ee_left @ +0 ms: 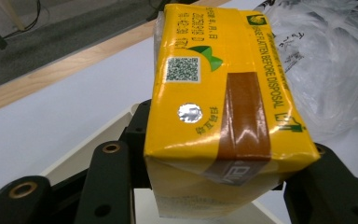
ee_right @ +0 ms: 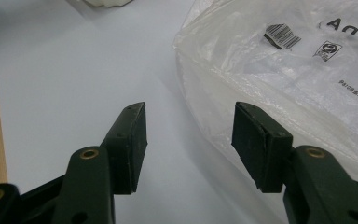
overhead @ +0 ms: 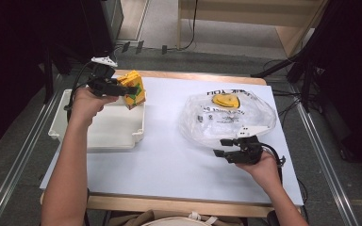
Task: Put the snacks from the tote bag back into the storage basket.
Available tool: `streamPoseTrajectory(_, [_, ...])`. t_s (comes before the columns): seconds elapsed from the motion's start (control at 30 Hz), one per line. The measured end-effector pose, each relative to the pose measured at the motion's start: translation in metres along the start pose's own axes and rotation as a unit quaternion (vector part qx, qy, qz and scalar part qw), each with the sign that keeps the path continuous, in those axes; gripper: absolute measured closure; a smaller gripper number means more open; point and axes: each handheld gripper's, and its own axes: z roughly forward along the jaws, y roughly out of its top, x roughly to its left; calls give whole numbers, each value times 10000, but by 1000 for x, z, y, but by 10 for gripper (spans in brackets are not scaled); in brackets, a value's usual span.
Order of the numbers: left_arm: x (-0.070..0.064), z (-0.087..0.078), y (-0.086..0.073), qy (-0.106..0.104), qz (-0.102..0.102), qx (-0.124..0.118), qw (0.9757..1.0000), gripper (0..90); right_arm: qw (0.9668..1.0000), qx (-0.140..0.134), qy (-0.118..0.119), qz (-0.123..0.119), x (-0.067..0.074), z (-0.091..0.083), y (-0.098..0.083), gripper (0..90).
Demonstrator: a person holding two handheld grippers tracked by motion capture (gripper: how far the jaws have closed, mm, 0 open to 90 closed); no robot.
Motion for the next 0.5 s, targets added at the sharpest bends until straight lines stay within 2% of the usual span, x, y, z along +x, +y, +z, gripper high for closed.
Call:
streamPoseTrajectory(0.23, [5,-1,-3,7,-47,-2,10000,514,10000,3,4,-7,0,0,0,460])
streamPoseTrajectory(0.37, [10,0,-7,118,-50,67,9999,514,10000,10,6,-11,0,0,0,460])
streamPoseTrajectory(0.5, [14,1,-11,125,-61,35,9999,514,10000,9,-5,-1,0,0,0,460])
